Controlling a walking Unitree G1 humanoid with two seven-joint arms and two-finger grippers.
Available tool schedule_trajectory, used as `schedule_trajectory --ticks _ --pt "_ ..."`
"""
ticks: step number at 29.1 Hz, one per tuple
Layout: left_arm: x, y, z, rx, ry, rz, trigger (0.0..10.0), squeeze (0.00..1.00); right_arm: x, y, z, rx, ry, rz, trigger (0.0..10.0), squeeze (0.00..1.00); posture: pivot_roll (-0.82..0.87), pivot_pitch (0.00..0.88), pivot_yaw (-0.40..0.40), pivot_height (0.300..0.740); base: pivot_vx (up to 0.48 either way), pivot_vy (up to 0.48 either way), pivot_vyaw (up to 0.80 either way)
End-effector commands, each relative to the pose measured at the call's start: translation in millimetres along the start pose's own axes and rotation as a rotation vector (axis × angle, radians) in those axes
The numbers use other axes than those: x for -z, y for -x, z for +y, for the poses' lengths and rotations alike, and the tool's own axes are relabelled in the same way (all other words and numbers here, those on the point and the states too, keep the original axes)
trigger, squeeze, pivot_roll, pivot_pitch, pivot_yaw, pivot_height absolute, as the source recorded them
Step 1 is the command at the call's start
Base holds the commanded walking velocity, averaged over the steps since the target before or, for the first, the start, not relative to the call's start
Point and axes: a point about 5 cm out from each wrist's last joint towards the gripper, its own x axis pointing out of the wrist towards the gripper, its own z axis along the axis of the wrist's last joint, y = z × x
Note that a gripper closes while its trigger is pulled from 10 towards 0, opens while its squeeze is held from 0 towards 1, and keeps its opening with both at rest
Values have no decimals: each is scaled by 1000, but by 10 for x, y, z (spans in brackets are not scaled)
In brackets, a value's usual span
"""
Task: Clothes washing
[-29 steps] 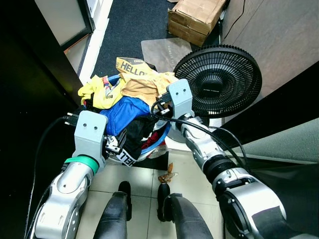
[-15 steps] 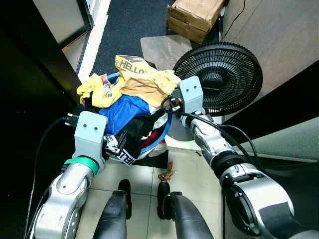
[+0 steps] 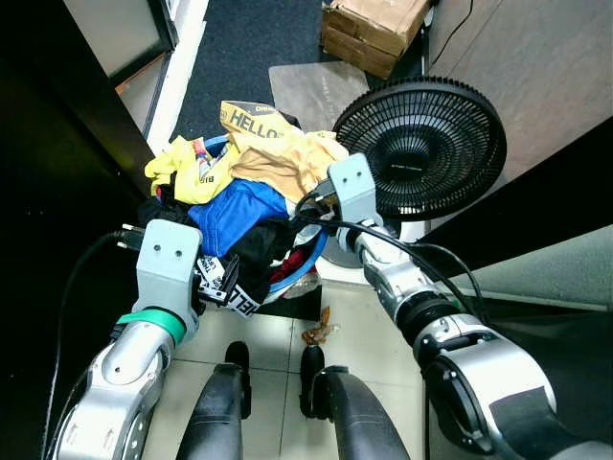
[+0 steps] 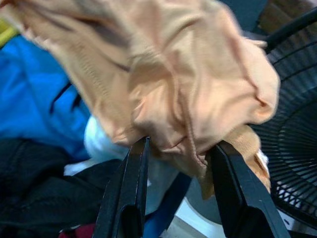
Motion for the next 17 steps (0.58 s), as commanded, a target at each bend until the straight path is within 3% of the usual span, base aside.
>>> schedule_trajectory --ticks 1,8,9,11,13,14,17 --pt "72 51 -15 -4 8 36 10000 0 113 33 31 -13 -22 37 10000 0 139 519 -72 740 0 0 0" --pt "76 73 -11 -11 9 42 10000 0 -9 1 3 12 -40 -22 10000 0 143 516 -73 740 0 0 0" --pt "77 74 -9 -13 10 44 10000 0 -31 -3 -13 22 -46 -33 6980 0 143 516 -73 740 0 0 0" --pt "78 75 -7 -15 11 45 10000 0 -64 -9 -41 36 -48 -48 2157 0 143 516 -73 740 0 0 0" --pt "78 76 -7 -15 11 46 10000 0 -66 -9 -42 36 -48 -49 2157 0 143 516 -73 740 0 0 0" --pt "80 74 -8 -16 12 46 10000 0 -65 -8 -43 35 -46 -50 0 0 140 511 -75 740 0 0 0" --pt "82 70 -9 -17 13 46 10000 0 -56 -3 -48 34 -45 -51 0 0 140 510 -75 740 0 0 0"
